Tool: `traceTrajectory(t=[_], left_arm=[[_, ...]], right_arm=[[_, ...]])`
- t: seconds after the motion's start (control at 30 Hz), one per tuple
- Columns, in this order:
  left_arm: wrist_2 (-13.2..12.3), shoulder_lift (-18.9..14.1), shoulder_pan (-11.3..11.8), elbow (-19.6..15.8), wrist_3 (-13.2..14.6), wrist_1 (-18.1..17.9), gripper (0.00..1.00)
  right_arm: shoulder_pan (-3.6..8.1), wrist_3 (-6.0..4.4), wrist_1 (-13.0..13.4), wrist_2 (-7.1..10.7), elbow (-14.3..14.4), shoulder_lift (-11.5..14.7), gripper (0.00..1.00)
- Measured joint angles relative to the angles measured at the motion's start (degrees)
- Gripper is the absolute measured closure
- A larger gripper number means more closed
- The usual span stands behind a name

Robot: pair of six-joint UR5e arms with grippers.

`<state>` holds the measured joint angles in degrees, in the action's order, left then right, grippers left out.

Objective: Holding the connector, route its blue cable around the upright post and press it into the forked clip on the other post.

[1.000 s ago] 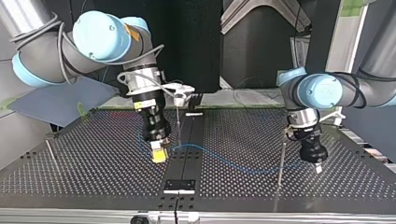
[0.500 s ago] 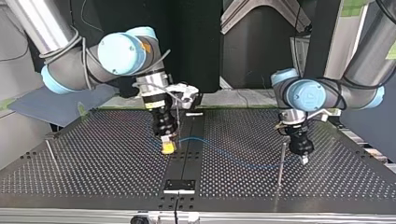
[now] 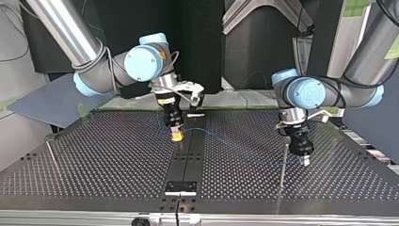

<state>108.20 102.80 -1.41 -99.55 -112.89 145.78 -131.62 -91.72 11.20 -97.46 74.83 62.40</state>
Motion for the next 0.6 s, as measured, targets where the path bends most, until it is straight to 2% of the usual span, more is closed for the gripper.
traceTrajectory(t=[0.13,0.23,0.3,0.33,0.4,0.6], left_arm=[[-1.4,0.0,0.0,0.0,0.2,-0.3,0.6],[-2.8,0.0,0.0,0.0,0.1,-0.6,0.56],[-3.9,0.0,0.1,0.0,-0.3,-0.8,0.47],[-4.4,0.0,0.2,0.0,-0.5,-0.8,0.47],[-5.4,0.0,0.3,0.0,-0.7,-0.9,0.4],[-7.2,0.1,0.7,0.1,-1.4,-0.2,0.4]], right_arm=[[-0.19,-0.03,0.0,-0.22,0.3,-2.0,1.0],[-0.25,-0.6,1.0,-0.44,1.3,-3.5,1.0],[-0.15,-1.09,2.0,-0.66,2.2,-4.1,1.0],[-0.08,-1.24,2.5,-0.72,2.5,-4.2,1.0],[0.1,-1.44,3.6,-0.9,3.1,-4.5,1.0],[0.88,-1.9,6.9,-1.83,4.3,-4.7,1.0]])
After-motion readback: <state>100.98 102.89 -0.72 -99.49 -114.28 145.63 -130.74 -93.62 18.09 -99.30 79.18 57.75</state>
